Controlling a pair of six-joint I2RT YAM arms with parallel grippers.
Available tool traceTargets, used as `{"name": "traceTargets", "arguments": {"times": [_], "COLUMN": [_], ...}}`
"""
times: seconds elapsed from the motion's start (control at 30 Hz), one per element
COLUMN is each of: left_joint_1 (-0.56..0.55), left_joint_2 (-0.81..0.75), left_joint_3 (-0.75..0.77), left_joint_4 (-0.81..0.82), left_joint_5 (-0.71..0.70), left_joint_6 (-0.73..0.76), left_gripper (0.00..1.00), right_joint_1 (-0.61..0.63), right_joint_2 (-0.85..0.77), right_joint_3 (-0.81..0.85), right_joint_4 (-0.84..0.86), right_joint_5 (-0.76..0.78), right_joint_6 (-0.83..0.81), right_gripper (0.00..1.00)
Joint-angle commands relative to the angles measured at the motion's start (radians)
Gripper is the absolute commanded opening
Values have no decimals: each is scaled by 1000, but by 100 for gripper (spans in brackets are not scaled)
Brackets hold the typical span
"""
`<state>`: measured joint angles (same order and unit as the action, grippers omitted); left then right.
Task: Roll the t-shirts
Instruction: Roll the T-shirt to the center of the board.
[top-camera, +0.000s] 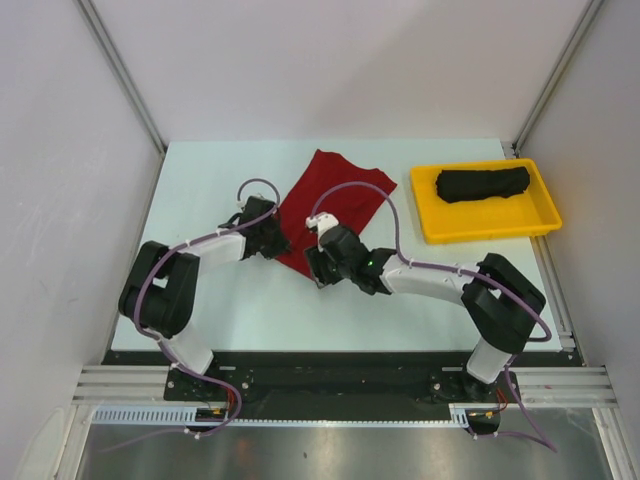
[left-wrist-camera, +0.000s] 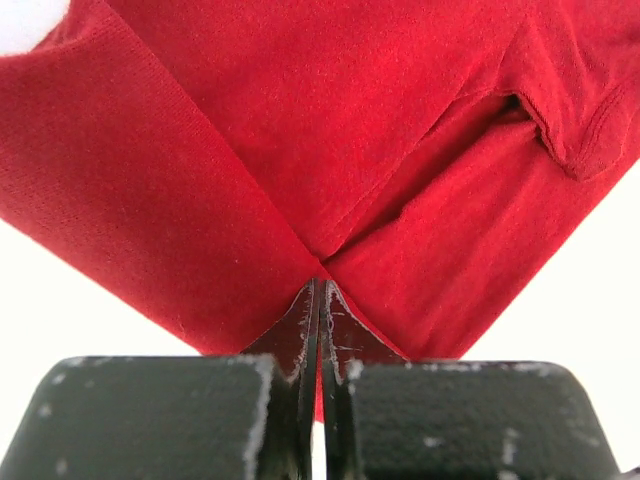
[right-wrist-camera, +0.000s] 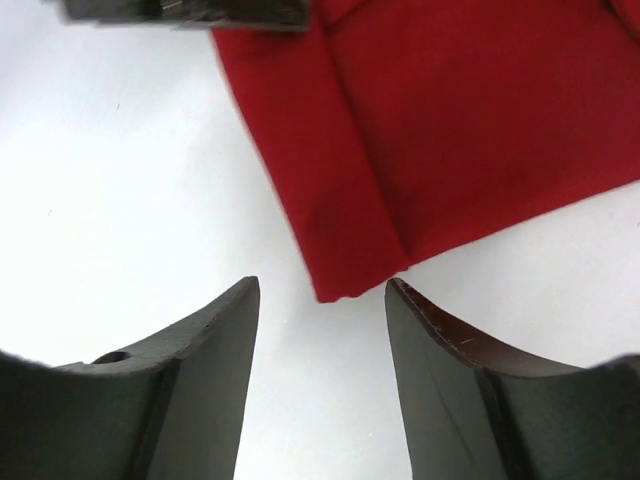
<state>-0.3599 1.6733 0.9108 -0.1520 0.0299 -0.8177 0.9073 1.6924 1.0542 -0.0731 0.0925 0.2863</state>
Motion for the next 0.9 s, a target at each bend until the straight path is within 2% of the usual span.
{"name": "traceTargets", "arguments": {"times": [0.0,0.2,0.57,0.77,0.87], "left_joint_1": [-4,-4,-2,4,16], "left_joint_2": [37,69,94,88,83], "left_joint_3": [42,71,74,80,83], "left_joint_4": [-18,-24,-14,-4,-11], "left_joint_5": [-28,-28,-15,7,24], "left_joint_6": [-23,-28,-35,-17,-8], "left_gripper": [1,1,1,10,11], "right_joint_1": [76,168,232,223,200], "right_joint_2": [-10,55,219,270,263], "right_joint_3": [1,15,121,153,155], "right_joint_4": [62,165,174,170,159], "right_joint_5": [168,300,424,426,377], "right_joint_6": [-186,-337,-512,-541,-523], "right_gripper": [60,68,68,59,47]}}
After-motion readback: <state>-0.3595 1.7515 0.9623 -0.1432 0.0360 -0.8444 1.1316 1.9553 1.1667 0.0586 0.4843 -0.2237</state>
